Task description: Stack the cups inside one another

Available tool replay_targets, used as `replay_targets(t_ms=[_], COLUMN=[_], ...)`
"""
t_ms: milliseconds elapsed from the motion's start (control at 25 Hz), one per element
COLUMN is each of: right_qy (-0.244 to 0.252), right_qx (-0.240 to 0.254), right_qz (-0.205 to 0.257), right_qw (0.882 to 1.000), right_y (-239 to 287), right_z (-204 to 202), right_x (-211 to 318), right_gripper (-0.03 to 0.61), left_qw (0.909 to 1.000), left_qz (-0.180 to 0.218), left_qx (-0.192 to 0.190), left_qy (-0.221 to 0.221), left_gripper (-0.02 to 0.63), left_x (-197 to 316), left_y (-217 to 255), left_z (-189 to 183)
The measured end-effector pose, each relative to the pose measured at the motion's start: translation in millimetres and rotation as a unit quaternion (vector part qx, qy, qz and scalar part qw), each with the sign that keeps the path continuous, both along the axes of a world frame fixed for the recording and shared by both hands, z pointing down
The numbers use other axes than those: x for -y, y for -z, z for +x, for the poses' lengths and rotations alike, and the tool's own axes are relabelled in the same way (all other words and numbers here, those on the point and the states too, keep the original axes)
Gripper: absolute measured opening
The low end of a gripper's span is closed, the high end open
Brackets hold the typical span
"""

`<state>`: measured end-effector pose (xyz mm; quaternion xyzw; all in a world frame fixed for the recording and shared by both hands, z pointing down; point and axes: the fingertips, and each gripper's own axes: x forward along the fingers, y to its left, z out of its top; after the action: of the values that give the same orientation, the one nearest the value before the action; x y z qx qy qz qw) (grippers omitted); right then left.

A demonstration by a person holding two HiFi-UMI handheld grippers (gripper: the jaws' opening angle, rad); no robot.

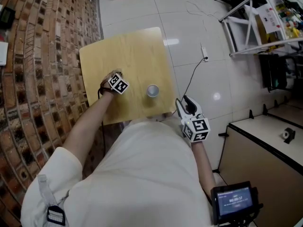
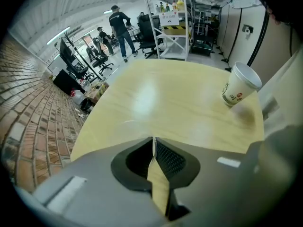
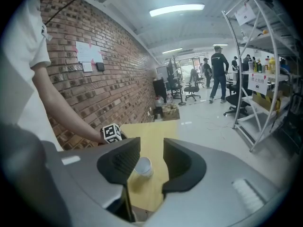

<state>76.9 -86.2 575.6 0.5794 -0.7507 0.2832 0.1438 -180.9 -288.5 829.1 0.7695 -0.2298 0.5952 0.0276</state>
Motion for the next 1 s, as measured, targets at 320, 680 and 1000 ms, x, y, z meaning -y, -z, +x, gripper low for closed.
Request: replay_targets(t_ms=[320, 680, 1000], right_qy=[0.011, 0.031, 0.050], right_qx=[0.002, 0.009, 0.017], right_qz=[0.007, 0.016, 0.030], right_qw=[1.000, 0.999, 0.998], right_y=[1, 1, 3], right_z=[-4, -10, -15], right_x=[6, 12, 18], right_gripper=[0.147, 0.147, 0.147], left_qw=[0.9990, 0.9925, 0.9866], left_qz=[0.016, 0.033, 0.049], left_qx=[-0.032, -0.114, -0.156], left_qy=[0.029, 0.029, 0.004], left_gripper=[0.034, 0.032, 0.032], left_x=[-2, -29, -52], left_y=[24, 81, 127], left_z=[-2, 31, 67])
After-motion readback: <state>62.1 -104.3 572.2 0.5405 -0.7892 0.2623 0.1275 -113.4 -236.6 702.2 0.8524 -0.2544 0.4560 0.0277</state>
